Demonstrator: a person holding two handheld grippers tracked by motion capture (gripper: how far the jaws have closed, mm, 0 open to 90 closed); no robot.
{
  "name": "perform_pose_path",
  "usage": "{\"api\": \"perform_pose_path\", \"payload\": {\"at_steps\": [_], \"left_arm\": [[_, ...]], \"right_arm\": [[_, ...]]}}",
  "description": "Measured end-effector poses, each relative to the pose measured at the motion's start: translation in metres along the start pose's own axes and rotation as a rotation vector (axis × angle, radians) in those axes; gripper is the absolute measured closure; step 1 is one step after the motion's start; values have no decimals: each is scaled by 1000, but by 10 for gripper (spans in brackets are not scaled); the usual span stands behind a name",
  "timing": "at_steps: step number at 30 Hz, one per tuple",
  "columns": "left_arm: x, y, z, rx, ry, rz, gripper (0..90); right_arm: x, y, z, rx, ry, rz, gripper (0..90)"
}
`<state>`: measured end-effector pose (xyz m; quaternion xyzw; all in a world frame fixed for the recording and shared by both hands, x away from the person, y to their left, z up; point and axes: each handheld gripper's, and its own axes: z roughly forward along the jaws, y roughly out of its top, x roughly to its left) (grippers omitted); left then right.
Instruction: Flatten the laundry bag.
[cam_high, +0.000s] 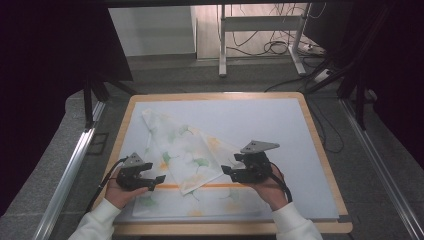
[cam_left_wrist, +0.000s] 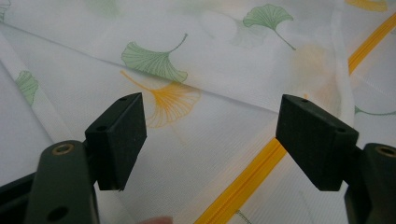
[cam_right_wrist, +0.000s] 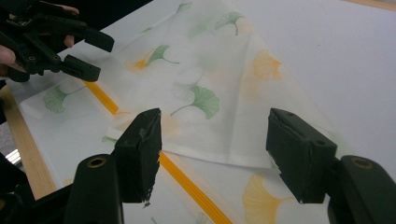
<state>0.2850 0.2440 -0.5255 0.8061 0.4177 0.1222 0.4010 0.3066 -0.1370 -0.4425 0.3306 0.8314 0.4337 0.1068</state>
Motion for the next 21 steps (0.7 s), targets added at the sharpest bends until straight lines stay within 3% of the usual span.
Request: {"api": "perform_pose_path", "payload": {"at_steps": [21], "left_arm": [[0, 0, -1, -10, 4, 7, 246]], "right_arm": [[20, -2, 32, 62, 64, -26, 357]]}}
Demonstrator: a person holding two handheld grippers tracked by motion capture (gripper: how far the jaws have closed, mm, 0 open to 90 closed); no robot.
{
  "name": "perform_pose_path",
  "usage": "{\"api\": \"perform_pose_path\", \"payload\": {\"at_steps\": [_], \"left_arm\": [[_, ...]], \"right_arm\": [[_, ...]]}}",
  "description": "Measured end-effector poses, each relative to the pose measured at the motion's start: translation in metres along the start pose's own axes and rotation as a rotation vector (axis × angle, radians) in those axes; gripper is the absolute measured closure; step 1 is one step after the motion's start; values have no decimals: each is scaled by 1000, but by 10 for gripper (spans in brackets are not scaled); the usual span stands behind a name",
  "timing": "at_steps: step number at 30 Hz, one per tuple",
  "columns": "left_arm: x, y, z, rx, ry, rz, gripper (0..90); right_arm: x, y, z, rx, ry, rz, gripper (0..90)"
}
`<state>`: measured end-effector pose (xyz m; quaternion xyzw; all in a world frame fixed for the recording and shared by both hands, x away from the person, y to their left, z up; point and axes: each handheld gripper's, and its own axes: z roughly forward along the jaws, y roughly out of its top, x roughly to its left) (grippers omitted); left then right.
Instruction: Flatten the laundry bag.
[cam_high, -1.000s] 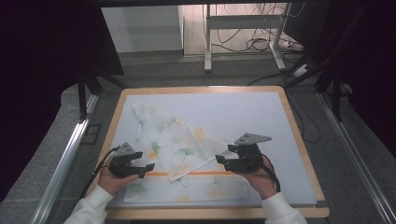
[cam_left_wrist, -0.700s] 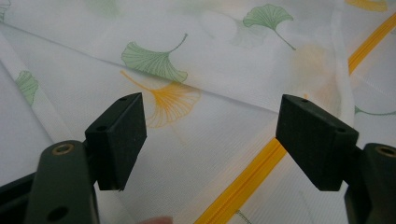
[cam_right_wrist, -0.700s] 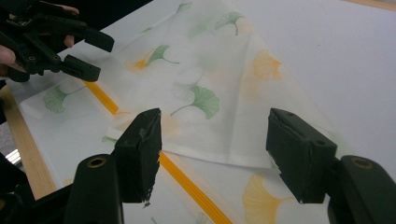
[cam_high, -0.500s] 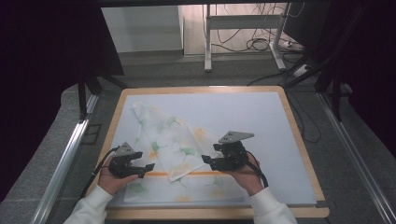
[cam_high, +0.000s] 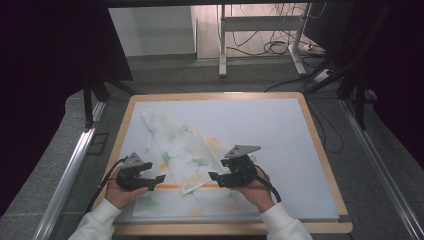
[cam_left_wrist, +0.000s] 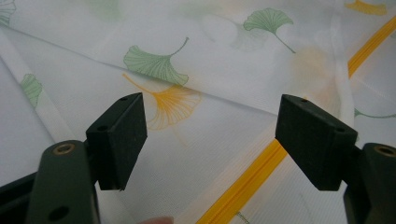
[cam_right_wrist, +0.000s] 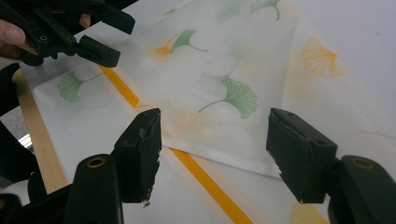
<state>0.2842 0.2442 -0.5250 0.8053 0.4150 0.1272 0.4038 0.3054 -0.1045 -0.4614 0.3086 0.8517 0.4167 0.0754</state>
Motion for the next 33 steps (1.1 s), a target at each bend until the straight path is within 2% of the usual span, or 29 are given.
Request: {"api": "perform_pose_path", "payload": {"at_steps": [13, 21, 26, 33], "left_arm": [[0, 0, 1, 2, -4, -2, 244], [-1, 0, 1, -2, -4, -10, 242], [0, 0, 0, -2, -5, -9, 242], [0, 0, 1, -6, -5, -9, 241]], "right_arm": [[18, -1, 23, 57, 34, -46, 359], [30, 2, 47, 100, 64, -66, 365], [42, 4, 64, 134, 85, -103, 366], [49, 5, 78, 159, 99, -117, 370]]}}
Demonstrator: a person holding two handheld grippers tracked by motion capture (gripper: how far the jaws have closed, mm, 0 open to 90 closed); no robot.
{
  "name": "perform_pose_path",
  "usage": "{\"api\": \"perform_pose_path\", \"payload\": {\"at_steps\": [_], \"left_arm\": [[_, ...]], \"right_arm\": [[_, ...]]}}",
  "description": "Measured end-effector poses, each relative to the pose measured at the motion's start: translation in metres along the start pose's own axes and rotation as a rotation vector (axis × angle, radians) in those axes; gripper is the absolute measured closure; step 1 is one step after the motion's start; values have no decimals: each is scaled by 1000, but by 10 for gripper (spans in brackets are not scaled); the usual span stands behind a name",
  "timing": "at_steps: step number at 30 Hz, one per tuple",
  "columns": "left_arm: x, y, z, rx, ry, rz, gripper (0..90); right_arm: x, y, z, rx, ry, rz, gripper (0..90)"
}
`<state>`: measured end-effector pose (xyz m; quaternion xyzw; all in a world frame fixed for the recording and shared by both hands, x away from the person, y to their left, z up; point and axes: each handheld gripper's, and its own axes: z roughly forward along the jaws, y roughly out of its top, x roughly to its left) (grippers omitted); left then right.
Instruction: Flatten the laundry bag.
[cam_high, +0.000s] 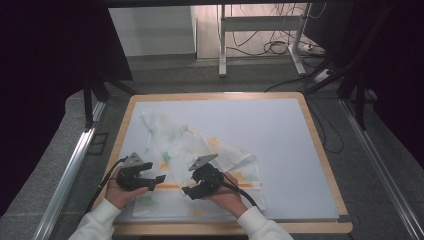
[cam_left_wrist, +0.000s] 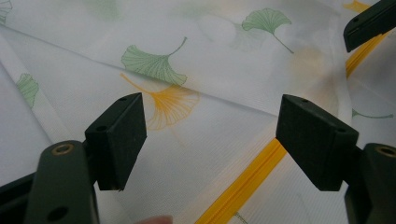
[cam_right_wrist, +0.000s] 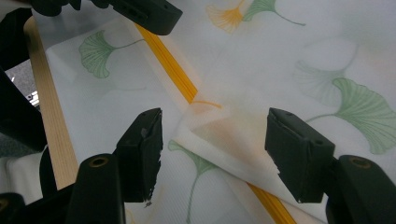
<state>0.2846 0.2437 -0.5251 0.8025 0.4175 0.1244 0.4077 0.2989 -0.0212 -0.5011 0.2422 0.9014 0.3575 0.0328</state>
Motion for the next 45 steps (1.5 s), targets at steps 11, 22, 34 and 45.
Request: {"api": "perform_pose_path", "payload": {"at_steps": [11, 22, 34, 45], "left_arm": [[0, 0, 0, 8, -2, 2, 241], [0, 0, 0, 10, -8, 3, 242], [0, 0, 1, 12, -9, 9, 243], [1, 0, 1, 15, -9, 10, 242]], "right_arm": [[10, 6, 21, 47, 2, -35, 405], [16, 4, 35, 111, -53, -107, 425], [14, 2, 34, 103, -121, -131, 645], [2, 1, 30, 83, -94, -67, 830]]}}
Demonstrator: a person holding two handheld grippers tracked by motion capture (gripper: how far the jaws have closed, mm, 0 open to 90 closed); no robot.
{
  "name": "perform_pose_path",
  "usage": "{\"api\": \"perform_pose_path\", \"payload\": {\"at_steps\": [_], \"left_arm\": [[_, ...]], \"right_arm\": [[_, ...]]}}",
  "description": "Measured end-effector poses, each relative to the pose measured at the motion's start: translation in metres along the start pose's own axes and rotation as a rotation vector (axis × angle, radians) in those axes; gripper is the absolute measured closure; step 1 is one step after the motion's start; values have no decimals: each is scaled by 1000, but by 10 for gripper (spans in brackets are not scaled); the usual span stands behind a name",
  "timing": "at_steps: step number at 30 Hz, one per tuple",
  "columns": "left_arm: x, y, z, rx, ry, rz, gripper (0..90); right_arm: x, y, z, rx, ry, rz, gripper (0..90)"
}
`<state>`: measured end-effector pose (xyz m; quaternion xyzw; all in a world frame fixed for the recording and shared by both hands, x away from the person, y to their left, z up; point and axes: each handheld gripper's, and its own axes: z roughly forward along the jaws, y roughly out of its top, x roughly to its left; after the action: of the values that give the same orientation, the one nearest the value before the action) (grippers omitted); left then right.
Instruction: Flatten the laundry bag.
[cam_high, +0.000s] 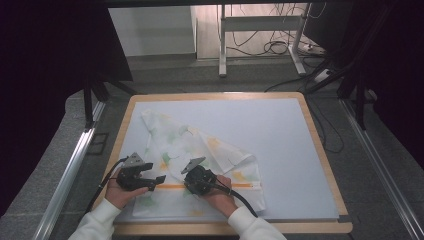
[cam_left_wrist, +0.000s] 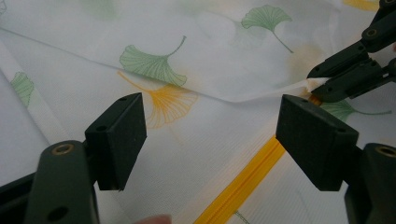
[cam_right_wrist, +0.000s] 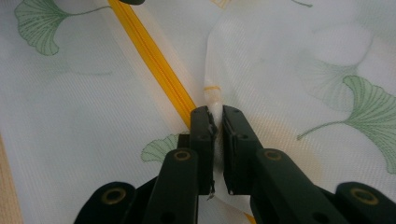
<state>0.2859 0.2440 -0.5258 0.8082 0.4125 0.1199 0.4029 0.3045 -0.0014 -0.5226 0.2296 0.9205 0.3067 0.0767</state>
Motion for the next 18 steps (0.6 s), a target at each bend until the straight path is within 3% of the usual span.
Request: {"api": "perform_pose_path", "payload": {"at_steps": [7, 18], "left_arm": [[0, 0, 0, 0, -1, 3, 241], [0, 0, 0, -2, 0, -1, 241]], "right_arm": [[-5, 1, -8, -31, 1, 17, 839], [-25, 2, -29, -101, 5, 80, 853]]}}
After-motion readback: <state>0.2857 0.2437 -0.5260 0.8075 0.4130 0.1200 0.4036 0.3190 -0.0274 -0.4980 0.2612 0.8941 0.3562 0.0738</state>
